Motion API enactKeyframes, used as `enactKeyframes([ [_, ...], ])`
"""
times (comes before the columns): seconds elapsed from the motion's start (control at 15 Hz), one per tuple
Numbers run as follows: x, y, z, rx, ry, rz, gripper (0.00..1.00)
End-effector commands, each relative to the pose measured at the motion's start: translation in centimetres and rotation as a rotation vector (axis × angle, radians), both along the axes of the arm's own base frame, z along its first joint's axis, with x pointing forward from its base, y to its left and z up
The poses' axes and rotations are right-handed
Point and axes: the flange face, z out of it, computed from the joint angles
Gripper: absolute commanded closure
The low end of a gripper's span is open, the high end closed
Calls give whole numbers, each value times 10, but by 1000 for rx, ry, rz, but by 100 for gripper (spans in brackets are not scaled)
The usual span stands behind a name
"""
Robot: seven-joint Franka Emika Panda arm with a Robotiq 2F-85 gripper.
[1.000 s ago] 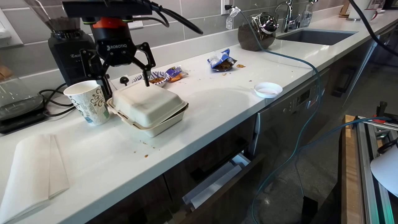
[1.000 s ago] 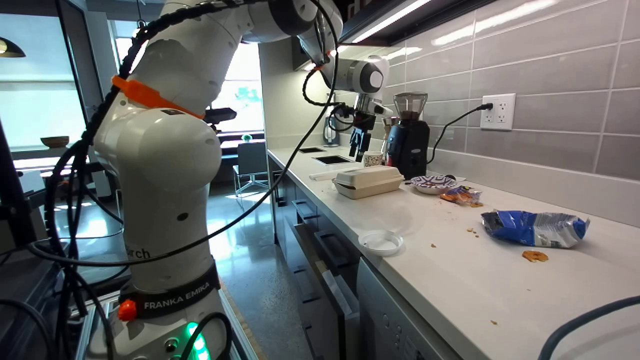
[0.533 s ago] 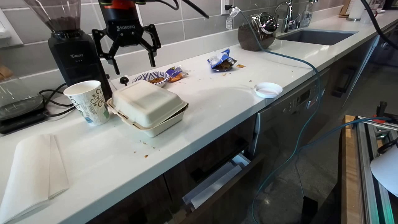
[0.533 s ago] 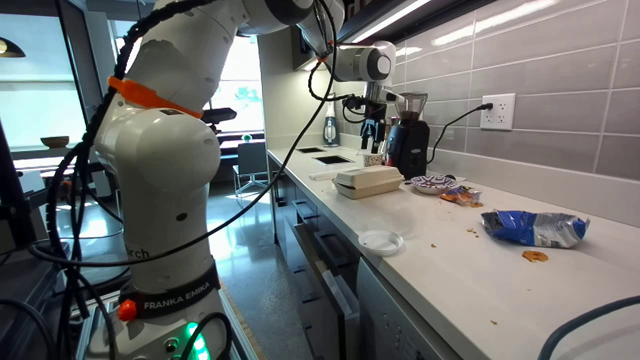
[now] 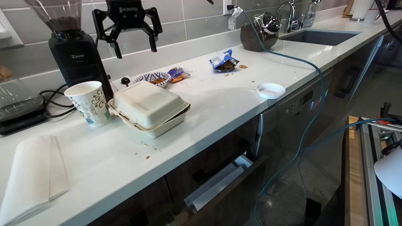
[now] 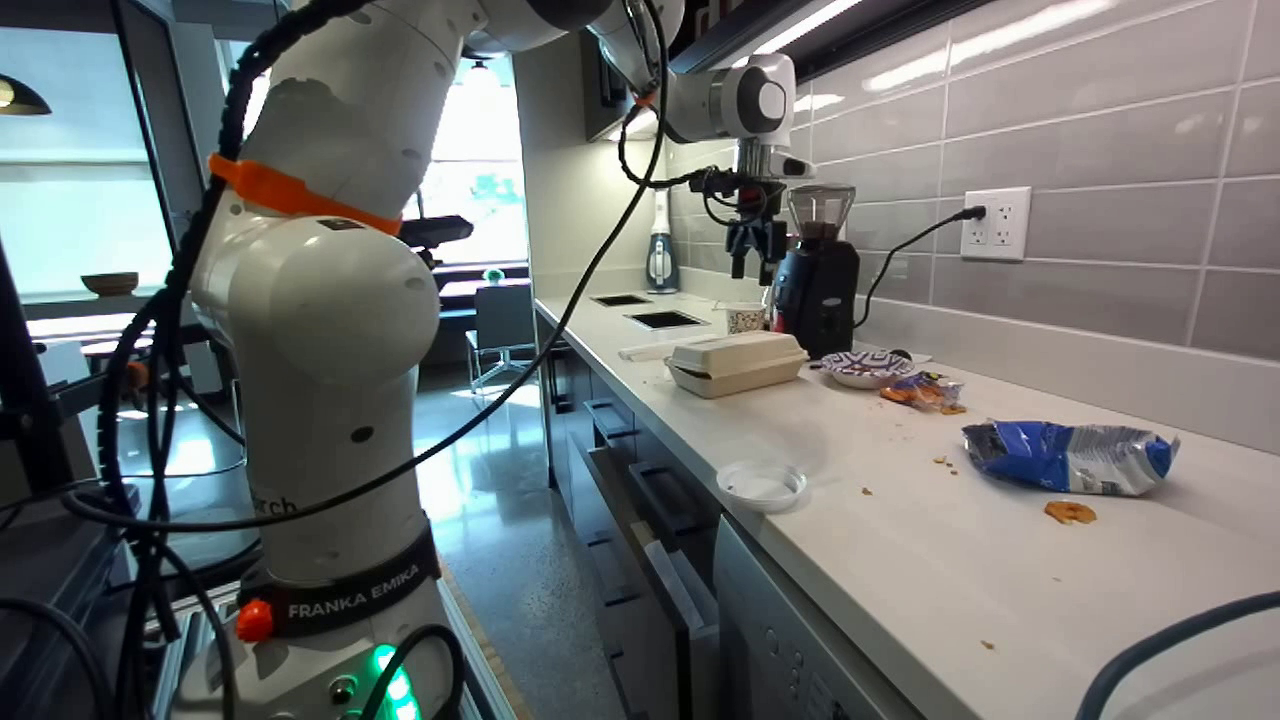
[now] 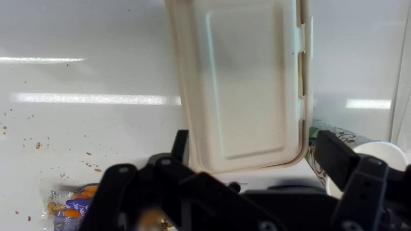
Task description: Close the takeaway pack
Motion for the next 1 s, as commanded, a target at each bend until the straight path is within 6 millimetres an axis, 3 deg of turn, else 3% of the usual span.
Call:
enactKeyframes([
  [0.0, -4, 0, 17, -39, -16, 25, 0],
  [0.2, -6, 4, 27, -38, -27, 35, 0],
  [0.27, -2, 2, 20, -16, -36, 17, 0],
  [0.93, -3, 4, 26, -15, -45, 21, 0],
])
